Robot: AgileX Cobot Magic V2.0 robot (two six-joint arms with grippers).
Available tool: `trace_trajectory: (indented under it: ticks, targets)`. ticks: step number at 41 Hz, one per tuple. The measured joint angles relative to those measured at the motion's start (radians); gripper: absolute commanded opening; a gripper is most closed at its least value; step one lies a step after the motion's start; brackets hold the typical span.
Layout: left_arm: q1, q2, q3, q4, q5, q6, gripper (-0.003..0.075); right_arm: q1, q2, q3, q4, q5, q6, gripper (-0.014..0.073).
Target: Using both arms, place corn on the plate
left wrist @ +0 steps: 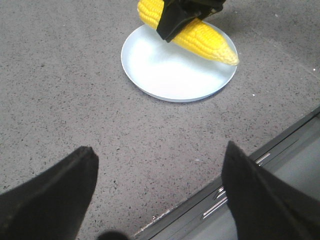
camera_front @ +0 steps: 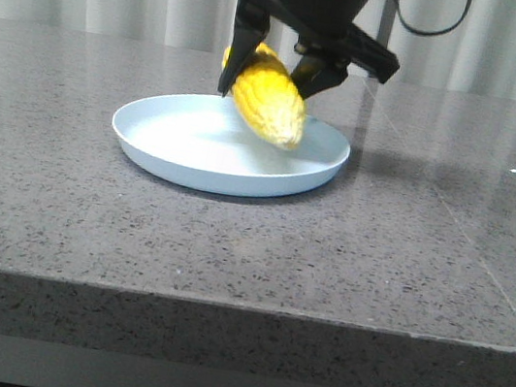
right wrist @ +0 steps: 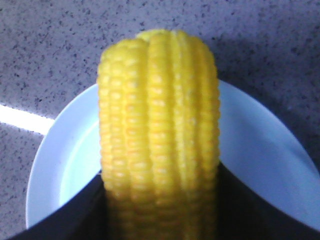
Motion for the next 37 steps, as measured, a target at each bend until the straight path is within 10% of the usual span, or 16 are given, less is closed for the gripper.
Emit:
trace_trajectory:
  ticks: [8, 37]
  targets:
    - [0.000, 0.000, 0.000, 0.000, 0.000, 0.000, 0.0512, 0.000, 0.015, 0.000, 0.005, -0.012, 0.003, 0.0646]
    - [0.000, 0.000, 0.000, 0.000, 0.000, 0.000, 0.0512, 0.000, -0.503, 0.113, -0.127, 0.124, -0.413, 0.0646]
